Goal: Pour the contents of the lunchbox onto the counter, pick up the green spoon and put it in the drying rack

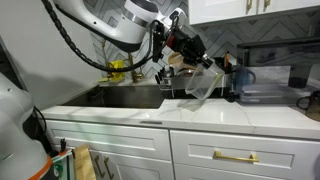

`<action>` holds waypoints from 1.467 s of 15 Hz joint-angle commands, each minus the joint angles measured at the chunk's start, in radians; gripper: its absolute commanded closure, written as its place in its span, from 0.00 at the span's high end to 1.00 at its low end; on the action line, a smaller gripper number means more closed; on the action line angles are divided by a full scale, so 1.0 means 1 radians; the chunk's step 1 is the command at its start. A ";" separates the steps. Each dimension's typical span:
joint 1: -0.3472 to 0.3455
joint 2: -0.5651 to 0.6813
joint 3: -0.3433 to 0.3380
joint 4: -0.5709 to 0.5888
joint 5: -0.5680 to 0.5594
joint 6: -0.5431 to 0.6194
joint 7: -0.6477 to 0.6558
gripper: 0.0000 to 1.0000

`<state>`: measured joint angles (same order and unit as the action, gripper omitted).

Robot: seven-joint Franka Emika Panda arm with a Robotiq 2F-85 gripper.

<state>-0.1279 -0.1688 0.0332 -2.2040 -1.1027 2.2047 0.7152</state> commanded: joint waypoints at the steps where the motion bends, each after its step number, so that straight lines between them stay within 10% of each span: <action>1: 0.039 0.037 0.017 0.002 -0.151 -0.080 0.156 0.04; 22: 0.197 0.193 0.051 0.000 -0.660 -0.540 0.499 0.04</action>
<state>0.0618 0.0093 0.0856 -2.2001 -1.7484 1.6955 1.2008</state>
